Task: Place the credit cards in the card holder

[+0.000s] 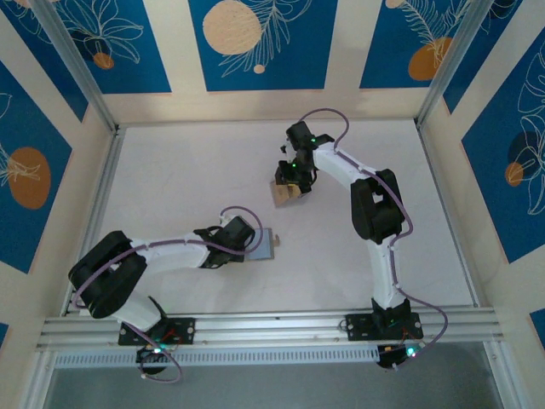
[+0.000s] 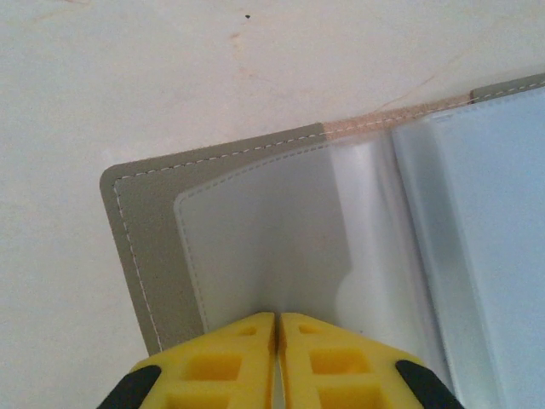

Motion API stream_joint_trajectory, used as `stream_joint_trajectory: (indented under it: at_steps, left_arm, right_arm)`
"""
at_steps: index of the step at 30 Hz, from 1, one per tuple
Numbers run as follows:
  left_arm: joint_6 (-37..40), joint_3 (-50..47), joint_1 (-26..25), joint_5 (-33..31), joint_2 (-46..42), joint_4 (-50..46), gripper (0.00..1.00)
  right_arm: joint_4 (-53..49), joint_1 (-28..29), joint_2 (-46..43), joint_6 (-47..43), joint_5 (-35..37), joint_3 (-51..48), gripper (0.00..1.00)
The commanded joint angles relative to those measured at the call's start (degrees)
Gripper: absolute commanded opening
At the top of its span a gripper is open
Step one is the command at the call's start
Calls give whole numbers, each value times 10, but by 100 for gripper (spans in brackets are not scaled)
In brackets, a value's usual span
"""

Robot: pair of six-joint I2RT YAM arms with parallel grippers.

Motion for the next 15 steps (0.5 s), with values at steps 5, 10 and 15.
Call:
stream_joint_trajectory:
  at_steps: [5, 10, 15]
  left_arm:
    - [-7, -32, -3, 56, 40, -20, 10]
    - [-7, -32, -2, 58, 42, -17, 10]
    - [-7, -32, -3, 59, 43, -15, 10]
  right_arm:
    - [-4, 6, -22, -9, -28, -6, 32]
    - [-16, 18, -16, -9, -7, 9, 32]
    - [-37, 32, -5, -8, 26, 32, 32]
